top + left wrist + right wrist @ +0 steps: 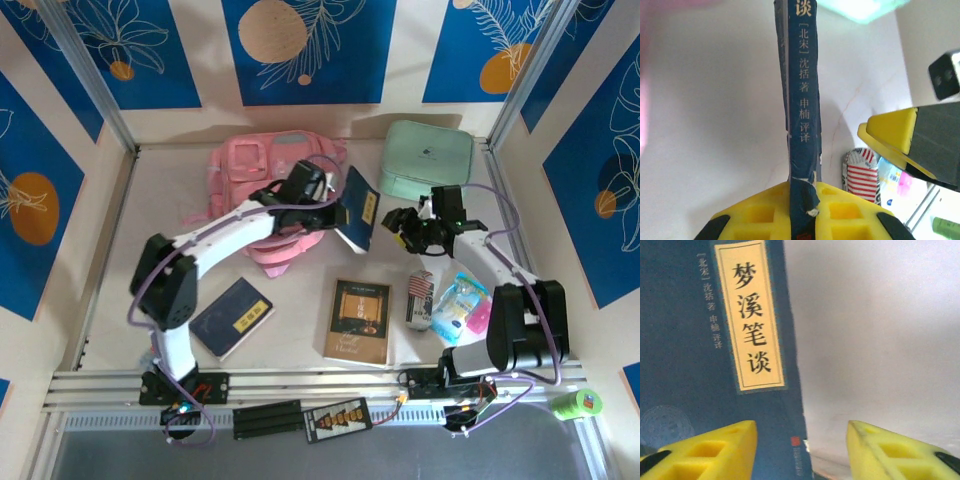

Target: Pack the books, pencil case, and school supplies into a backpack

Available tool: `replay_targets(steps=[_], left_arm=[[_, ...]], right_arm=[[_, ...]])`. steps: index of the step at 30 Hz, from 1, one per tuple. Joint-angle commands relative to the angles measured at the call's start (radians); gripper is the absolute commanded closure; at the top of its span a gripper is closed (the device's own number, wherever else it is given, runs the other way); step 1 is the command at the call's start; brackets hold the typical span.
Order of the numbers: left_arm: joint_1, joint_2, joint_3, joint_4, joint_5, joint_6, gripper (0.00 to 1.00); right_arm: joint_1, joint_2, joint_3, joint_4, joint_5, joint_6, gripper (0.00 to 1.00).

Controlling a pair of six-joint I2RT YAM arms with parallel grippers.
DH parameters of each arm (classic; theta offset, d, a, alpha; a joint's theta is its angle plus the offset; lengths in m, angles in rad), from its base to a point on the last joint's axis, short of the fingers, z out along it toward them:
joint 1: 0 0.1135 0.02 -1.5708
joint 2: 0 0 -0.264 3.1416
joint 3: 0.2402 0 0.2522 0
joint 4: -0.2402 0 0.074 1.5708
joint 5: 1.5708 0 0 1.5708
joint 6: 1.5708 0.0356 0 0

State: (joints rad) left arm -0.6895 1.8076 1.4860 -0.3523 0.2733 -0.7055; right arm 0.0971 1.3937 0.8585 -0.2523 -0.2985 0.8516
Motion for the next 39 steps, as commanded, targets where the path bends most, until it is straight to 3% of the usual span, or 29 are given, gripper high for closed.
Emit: replay_targets(steps=[1, 7, 14, 19, 24, 32, 39], left_arm=[[0.04, -0.14, -0.097, 0.103, -0.099, -0.024, 1.0], [0.054, -0.349, -0.258, 0.212, -0.271, -0.091, 1.0], [0.053, -0.525, -0.484, 0.47, -0.367, -0.311, 1.0], [0.052, -0.572, -0.592, 0.623, -0.376, -0.465, 1.0], [0.051, -0.586, -0.641, 0.673, -0.392, -0.523, 1.0], [0.055, -0.58, -0.676, 0.686, -0.42, -0.567, 1.0], [0.068, -0.576, -0.688, 0.682, -0.428, -0.581, 1.0]], right_arm=[[0.007, -0.044, -0.051, 0.164, -0.177, 0.107, 0.37], [0.108, -0.086, -0.125, 0.514, -0.254, 0.459, 0.22], [0.335, -0.083, -0.138, 0.78, -0.01, 0.712, 0.13], [0.471, -0.022, -0.1, 0.881, 0.134, 0.774, 0.13], [0.543, 0.07, -0.054, 0.891, 0.2, 0.839, 0.13], [0.564, 0.194, 0.02, 0.953, 0.256, 0.861, 0.15], [0.571, 0.271, 0.054, 0.982, 0.307, 0.897, 0.3]])
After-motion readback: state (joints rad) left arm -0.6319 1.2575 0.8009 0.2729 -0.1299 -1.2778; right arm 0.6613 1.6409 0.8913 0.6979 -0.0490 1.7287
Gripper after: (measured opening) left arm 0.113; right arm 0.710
